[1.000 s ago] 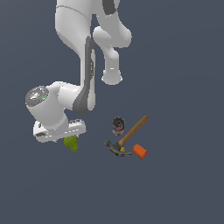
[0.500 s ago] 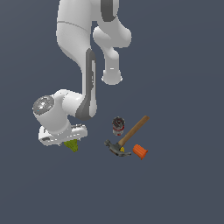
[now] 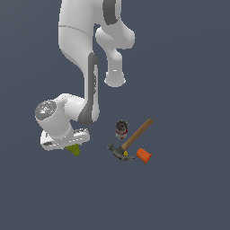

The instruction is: Pick up a designated object from a clutter of objects.

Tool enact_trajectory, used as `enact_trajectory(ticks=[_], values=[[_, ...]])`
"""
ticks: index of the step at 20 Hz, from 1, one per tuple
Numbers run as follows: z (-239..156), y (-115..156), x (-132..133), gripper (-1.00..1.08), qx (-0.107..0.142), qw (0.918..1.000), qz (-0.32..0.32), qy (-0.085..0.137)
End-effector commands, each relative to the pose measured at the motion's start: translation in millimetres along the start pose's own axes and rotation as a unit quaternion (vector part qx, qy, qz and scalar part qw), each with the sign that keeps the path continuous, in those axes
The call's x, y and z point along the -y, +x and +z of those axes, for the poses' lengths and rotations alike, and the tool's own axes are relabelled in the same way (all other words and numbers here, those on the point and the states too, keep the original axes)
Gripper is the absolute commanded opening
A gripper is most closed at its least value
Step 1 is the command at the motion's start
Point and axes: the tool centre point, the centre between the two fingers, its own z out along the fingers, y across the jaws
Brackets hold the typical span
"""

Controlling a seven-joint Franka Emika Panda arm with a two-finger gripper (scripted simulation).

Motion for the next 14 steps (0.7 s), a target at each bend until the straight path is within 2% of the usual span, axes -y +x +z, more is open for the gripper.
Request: enact_trajectory(ticks=[1, 8, 14], values=[[0.5, 0.8, 0.7, -1.0, 0.0, 1.0, 0.0, 0.0], [-3.2, 0.5, -0.2, -1.0, 0.0, 1.0, 0.0, 0.0], [-28.5, 4.1, -1.8, -1.0, 0.0, 1.0, 0.0, 0.0]])
